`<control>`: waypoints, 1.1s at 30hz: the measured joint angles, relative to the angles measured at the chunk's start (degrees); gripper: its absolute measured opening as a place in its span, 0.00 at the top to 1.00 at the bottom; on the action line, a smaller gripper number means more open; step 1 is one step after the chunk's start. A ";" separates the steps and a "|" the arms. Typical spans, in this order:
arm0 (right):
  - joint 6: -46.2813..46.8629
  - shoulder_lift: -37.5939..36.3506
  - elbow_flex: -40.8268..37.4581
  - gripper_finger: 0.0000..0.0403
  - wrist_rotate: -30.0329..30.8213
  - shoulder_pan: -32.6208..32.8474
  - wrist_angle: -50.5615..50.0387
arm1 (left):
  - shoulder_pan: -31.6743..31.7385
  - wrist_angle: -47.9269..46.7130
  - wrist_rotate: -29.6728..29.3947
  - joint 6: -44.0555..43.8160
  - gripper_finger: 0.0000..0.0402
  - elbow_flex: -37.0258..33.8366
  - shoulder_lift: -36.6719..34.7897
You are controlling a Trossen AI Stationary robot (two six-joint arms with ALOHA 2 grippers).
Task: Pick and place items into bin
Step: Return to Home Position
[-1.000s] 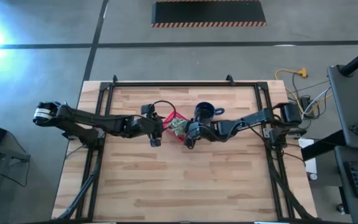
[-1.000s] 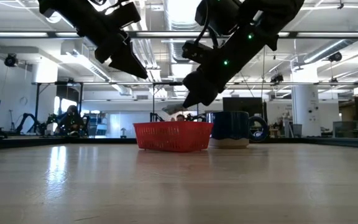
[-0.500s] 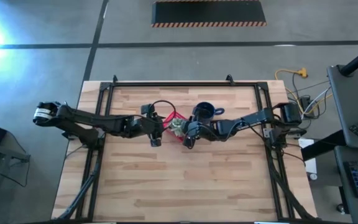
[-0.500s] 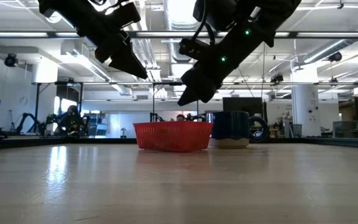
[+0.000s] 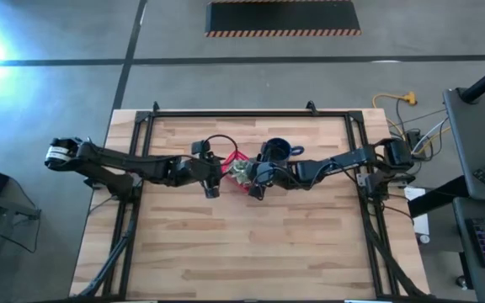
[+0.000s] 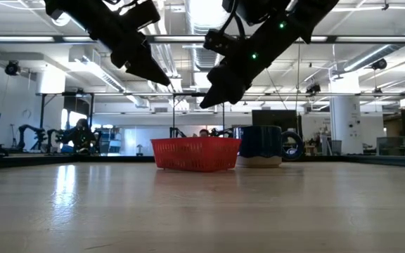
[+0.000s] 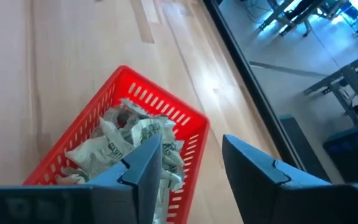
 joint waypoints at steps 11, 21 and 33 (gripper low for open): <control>3.08 -7.05 -1.43 0.63 -0.09 5.13 -4.64 | -0.70 2.68 11.60 0.77 0.51 -2.28 -7.00; 3.14 -20.84 -11.92 0.63 -9.17 6.81 4.62 | -0.13 13.56 20.66 4.57 0.51 -14.06 -26.05; 7.99 -35.99 -33.78 0.64 -13.68 7.33 30.07 | -0.06 27.57 21.52 1.64 0.51 -30.07 -40.07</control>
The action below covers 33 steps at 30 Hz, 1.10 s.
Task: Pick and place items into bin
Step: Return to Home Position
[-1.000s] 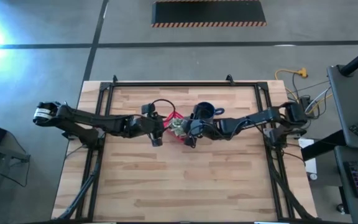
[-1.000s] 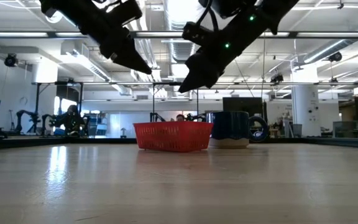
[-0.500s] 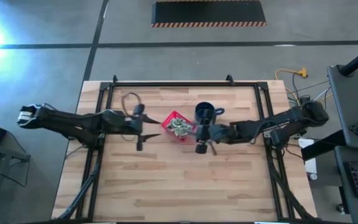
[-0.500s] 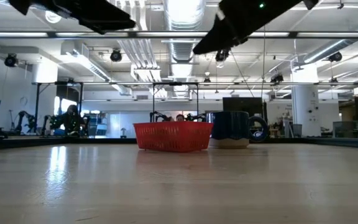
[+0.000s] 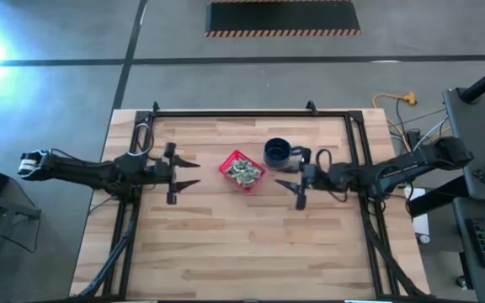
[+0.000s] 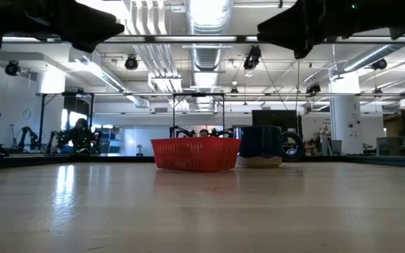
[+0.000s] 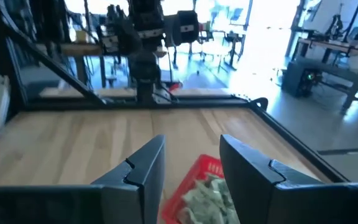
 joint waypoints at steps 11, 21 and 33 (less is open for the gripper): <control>0.11 -3.22 -10.78 0.65 0.03 1.30 15.53 | 0.01 7.02 0.49 -1.61 0.51 -10.04 -5.78; -1.97 -15.22 -18.94 0.65 0.17 0.62 15.51 | 0.14 6.68 0.54 0.30 0.51 -14.48 -15.47; -4.40 -32.05 -26.46 0.66 0.26 1.49 10.36 | 0.14 -8.14 0.53 1.33 0.51 -14.83 -27.85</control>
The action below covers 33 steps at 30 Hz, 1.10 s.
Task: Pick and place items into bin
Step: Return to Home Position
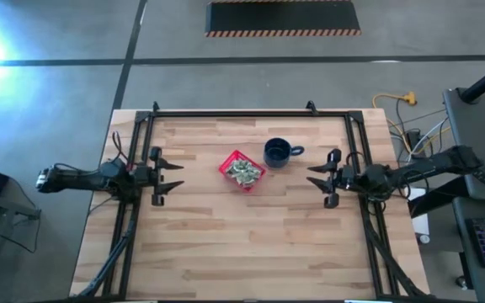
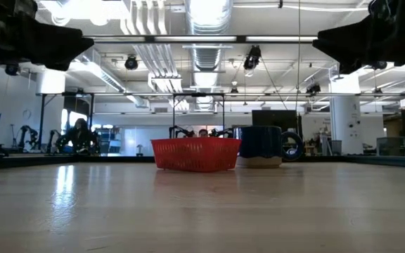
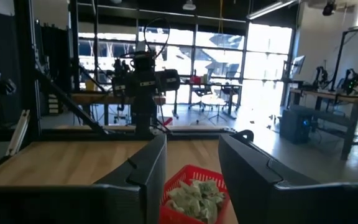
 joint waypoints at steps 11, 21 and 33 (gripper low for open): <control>-2.17 -13.34 -0.02 0.66 -1.36 -0.02 -14.18 | -0.01 -7.24 2.38 0.77 0.51 0.17 -2.92; -2.52 -28.17 -0.02 0.67 -2.14 -0.31 -28.20 | -0.02 -11.03 5.04 1.83 0.51 1.52 -3.49; -0.14 -32.75 0.06 0.68 -4.34 -0.54 -36.54 | 0.02 -14.92 4.85 3.05 0.51 2.26 -3.52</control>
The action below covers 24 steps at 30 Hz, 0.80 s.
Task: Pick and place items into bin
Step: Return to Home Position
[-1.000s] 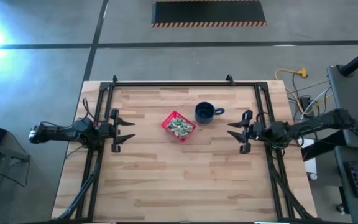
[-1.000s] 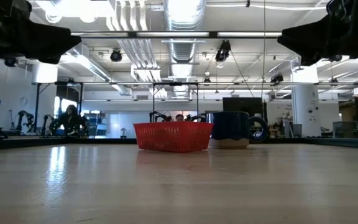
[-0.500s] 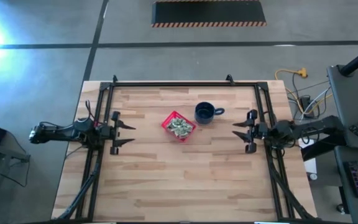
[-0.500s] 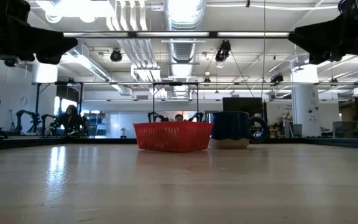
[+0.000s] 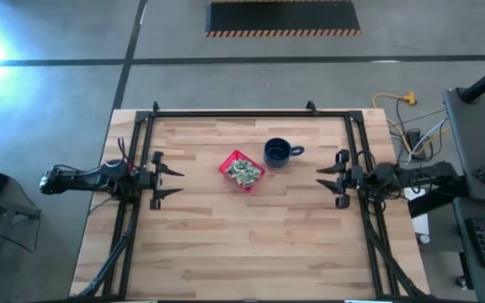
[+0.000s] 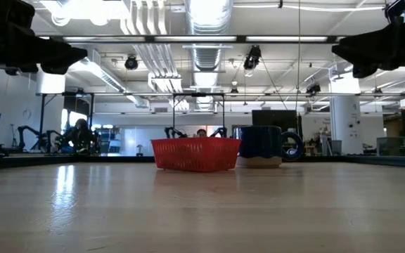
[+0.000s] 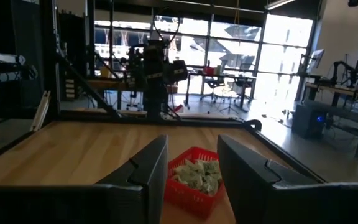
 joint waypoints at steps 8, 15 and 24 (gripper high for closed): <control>-0.71 0.02 2.39 0.67 -4.70 -3.65 -2.72 | 0.02 -2.26 -0.18 1.52 0.51 0.39 0.00; 1.04 0.06 -0.09 0.68 -14.95 -6.40 -3.22 | 0.04 -2.00 -0.14 0.11 0.51 -1.05 0.02; 2.49 0.08 -0.06 0.68 -14.49 -6.52 -5.16 | 0.07 -1.51 0.01 -0.10 0.51 -1.40 0.29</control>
